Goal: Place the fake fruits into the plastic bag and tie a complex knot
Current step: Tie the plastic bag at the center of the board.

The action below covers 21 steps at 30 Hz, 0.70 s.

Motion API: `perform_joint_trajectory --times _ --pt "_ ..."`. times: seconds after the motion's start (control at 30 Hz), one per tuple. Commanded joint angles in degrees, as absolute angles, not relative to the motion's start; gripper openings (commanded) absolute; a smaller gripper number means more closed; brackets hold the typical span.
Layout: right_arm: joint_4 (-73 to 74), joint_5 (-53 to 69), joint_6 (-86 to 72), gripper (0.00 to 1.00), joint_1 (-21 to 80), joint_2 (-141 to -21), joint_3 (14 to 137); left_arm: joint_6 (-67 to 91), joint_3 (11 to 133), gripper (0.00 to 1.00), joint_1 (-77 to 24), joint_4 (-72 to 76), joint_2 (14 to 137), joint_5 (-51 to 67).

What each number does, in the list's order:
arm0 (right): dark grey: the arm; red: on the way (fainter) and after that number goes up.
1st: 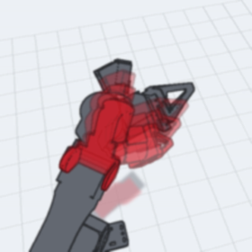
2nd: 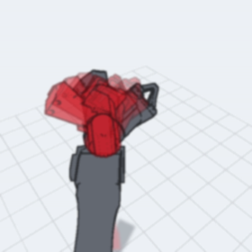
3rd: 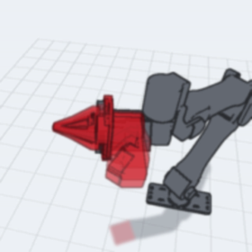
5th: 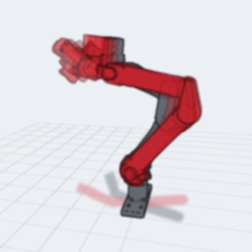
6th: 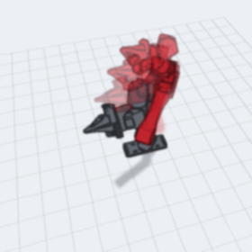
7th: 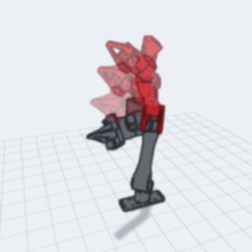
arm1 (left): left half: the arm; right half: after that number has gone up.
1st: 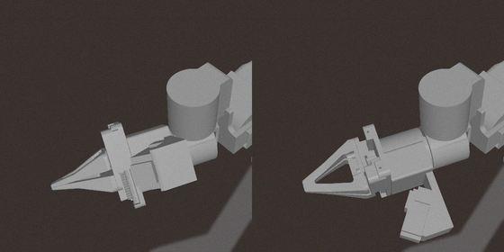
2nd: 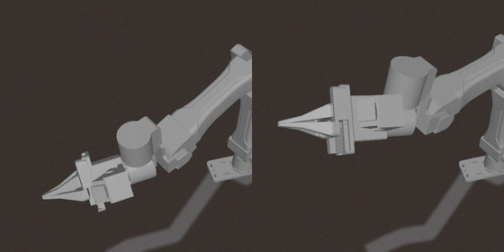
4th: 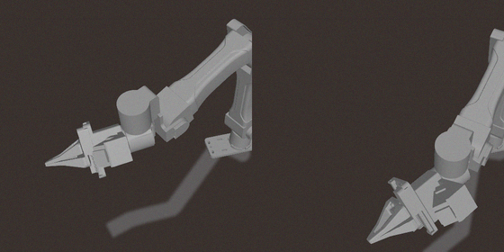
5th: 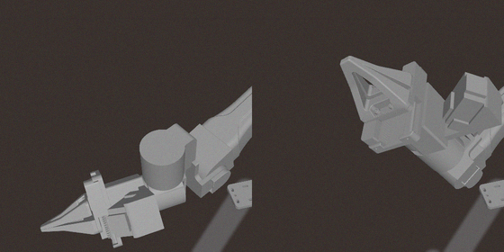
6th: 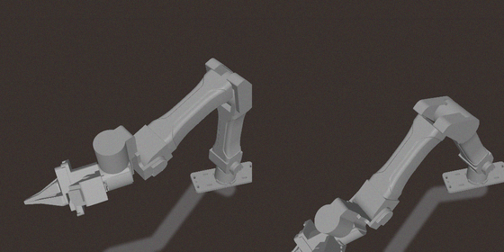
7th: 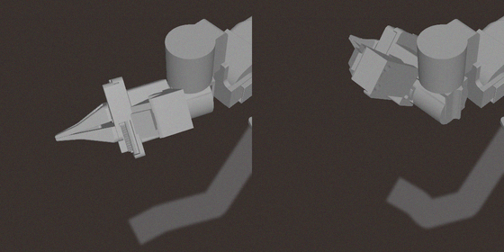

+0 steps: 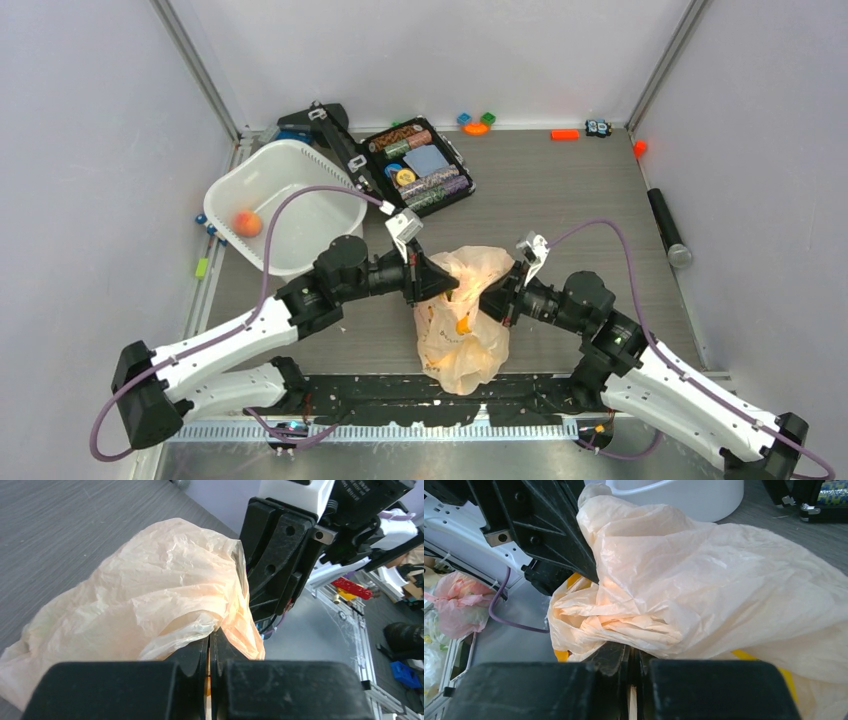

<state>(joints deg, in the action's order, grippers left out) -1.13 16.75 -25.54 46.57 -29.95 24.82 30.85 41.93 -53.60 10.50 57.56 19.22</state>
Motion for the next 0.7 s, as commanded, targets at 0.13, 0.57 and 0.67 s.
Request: perform_joint_trajectory --times 0.13,0.57,0.67 --pt "12.2 8.4 -23.0 0.05 46.0 -25.5 30.2 26.6 48.7 0.46 -52.5 -8.9 49.7 11.5" --pt "7.4 -1.5 -26.4 0.05 46.0 -42.5 45.0 18.5 66.2 0.99 -52.5 -26.0 55.8 15.5" --pt "2.5 -5.6 -27.8 0.05 46.0 -46.3 46.4 16.4 66.9 0.99 -52.5 -24.9 58.1 10.2"
